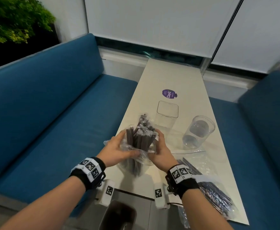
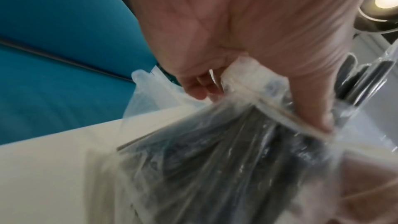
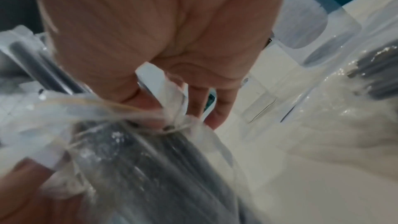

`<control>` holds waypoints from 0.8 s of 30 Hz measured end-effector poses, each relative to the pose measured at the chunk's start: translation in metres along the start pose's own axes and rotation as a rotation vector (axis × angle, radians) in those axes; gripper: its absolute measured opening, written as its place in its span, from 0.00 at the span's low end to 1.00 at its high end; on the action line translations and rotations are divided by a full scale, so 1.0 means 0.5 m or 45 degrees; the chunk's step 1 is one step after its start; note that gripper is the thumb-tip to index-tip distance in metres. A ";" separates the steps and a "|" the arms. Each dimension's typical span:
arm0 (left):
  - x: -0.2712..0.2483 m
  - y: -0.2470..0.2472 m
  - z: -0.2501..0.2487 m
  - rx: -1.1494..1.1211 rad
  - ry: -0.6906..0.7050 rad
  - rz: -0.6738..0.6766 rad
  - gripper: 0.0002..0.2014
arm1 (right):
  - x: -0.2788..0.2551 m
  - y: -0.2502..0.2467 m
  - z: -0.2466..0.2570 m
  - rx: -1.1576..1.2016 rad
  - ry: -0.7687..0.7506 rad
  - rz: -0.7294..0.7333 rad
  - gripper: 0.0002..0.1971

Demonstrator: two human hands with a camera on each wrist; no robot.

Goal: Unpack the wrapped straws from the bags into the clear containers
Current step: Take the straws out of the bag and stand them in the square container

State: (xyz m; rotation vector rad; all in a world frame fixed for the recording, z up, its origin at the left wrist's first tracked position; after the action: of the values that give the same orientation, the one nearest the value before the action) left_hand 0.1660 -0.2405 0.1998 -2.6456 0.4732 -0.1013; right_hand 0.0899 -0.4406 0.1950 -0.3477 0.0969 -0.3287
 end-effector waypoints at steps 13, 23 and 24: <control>0.009 -0.034 -0.036 -0.594 0.097 0.047 0.37 | -0.048 0.036 0.094 0.544 0.063 -0.065 0.33; 0.008 -0.026 -0.099 -1.098 0.032 0.127 0.27 | -0.107 0.065 0.081 0.112 -0.036 -0.156 0.52; 0.002 -0.015 -0.105 -1.126 -0.015 0.119 0.32 | -0.103 0.072 0.083 0.115 -0.018 -0.207 0.50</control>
State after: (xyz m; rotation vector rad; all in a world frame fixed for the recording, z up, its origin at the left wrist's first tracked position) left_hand 0.1617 -0.2565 0.2502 -3.4640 0.7718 0.2023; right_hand 0.0585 -0.3783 0.2230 -0.2689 0.0397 -0.4902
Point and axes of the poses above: each hand's wrist, its own x-axis towards the middle knuckle, its own y-axis out of the palm, z = x × y, the point moved 2 cm from there along x, towards the middle knuckle, and after that the axes turned 13 degrees about -z, right-handed, at the moved point
